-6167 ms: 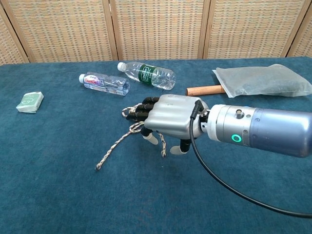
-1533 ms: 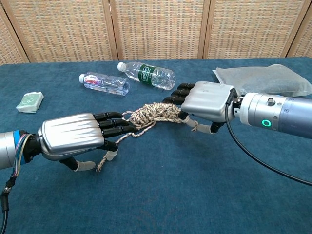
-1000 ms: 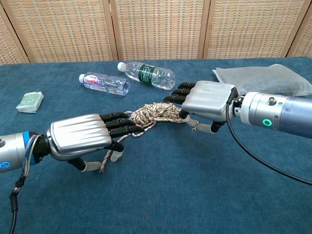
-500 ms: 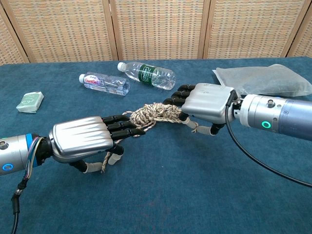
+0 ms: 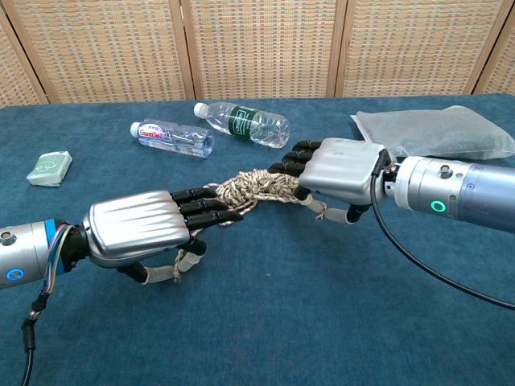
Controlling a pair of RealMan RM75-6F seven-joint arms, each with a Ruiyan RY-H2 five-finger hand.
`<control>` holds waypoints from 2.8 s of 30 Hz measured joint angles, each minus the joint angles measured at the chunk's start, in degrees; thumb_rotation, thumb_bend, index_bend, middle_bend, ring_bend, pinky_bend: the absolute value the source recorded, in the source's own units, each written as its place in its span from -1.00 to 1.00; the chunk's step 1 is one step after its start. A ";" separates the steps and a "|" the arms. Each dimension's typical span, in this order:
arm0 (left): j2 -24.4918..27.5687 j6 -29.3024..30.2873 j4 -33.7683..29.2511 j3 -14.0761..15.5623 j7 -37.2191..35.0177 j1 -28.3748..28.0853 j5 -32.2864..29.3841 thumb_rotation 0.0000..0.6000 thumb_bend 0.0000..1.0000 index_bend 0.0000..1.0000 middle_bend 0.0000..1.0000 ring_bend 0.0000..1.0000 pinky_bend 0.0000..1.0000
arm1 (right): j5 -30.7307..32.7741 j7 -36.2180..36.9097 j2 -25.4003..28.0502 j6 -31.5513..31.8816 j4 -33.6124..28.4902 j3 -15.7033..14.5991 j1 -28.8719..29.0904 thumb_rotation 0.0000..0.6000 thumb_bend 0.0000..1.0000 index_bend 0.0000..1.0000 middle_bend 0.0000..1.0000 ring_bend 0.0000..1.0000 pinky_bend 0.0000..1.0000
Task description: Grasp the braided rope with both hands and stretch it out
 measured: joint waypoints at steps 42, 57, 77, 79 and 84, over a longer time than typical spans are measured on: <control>12.77 9.08 9.47 -5.22 -9.14 6.74 -10.02 1.00 -0.07 0.63 -1.00 -1.00 -1.00 | 5.90 -2.10 8.92 1.87 -1.90 1.54 -4.84 1.00 0.04 0.23 -1.00 -1.00 -1.00; 10.85 8.10 18.85 -5.20 -13.99 8.65 -11.59 1.00 -0.07 0.63 -1.00 -1.00 -1.00 | 6.21 0.05 10.58 2.10 2.03 -0.45 -7.86 1.00 0.04 0.23 -1.00 -1.00 -1.00; 16.68 7.70 4.63 -6.62 -18.38 11.96 -15.90 1.00 -1.00 -1.00 -1.00 -1.00 -1.00 | 9.50 2.84 14.46 7.85 -8.24 2.33 -12.48 1.00 -1.00 -1.00 -1.00 -1.00 -1.00; 20.16 7.98 -3.72 -7.38 -16.95 13.41 -17.97 1.00 -1.00 -1.00 -1.00 -1.00 -1.00 | 9.54 5.20 15.84 11.21 -11.14 2.44 -14.65 1.00 -1.00 -1.00 -1.00 -1.00 -1.00; 27.26 11.26 -19.52 -8.49 -13.34 18.50 -22.10 1.00 -1.00 -1.00 -1.00 -1.00 -1.00 | 8.78 10.19 18.46 20.38 -15.38 1.56 -21.42 1.00 -1.00 -1.00 -1.00 -1.00 -1.00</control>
